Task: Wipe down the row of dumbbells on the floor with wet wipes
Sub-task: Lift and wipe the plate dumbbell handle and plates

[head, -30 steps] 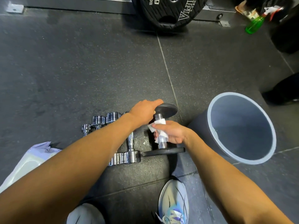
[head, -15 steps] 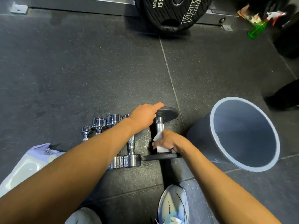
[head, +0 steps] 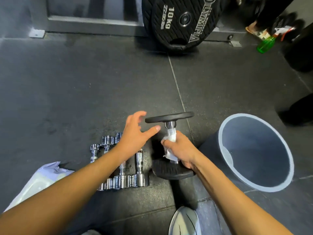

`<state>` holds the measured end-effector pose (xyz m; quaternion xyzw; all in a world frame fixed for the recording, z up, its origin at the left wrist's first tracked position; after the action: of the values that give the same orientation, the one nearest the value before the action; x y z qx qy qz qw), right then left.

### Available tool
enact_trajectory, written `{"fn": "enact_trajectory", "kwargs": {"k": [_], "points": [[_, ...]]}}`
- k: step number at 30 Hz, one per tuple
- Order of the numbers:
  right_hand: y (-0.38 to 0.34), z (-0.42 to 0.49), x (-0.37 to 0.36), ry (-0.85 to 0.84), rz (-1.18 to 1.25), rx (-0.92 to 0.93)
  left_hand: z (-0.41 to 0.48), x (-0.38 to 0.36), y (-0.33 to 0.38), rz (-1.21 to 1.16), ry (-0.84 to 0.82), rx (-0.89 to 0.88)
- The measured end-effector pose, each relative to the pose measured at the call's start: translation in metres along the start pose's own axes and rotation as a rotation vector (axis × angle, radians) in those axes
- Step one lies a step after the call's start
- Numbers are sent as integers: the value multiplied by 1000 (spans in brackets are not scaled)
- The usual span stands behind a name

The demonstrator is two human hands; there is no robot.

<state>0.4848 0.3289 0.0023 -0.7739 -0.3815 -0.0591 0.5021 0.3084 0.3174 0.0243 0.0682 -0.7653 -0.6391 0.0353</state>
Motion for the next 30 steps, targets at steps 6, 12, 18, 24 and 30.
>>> {"fn": "enact_trajectory", "kwargs": {"k": [6, 12, 18, 24, 30], "points": [[-159, -74, 46, 33, 41, 290, -38, -9, 146, -289, -215, 235], [-298, -178, 89, -49, 207, 470, -97, 4, 324, -378, -157, -73], [-344, -233, 91, 27, 43, 556, -163, 12, 392, -412, -3, -240], [-316, -244, 71, -12, 24, 548, -187, 16, 357, -467, 212, -298], [-305, -240, 66, -47, 99, 540, -185, 17, 341, -407, 349, -301]]}}
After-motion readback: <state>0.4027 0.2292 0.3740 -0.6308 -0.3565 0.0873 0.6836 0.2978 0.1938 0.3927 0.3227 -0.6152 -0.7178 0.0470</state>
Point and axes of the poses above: each hand's wrist, its own z-axis towards the middle knuckle, its own x-axis out of the back of the hand, y = z × x, the point moved 7 cm from there along z, towards the middle knuckle, and after that the axes turned 15 degrees about -z, right-handed, at the moved point
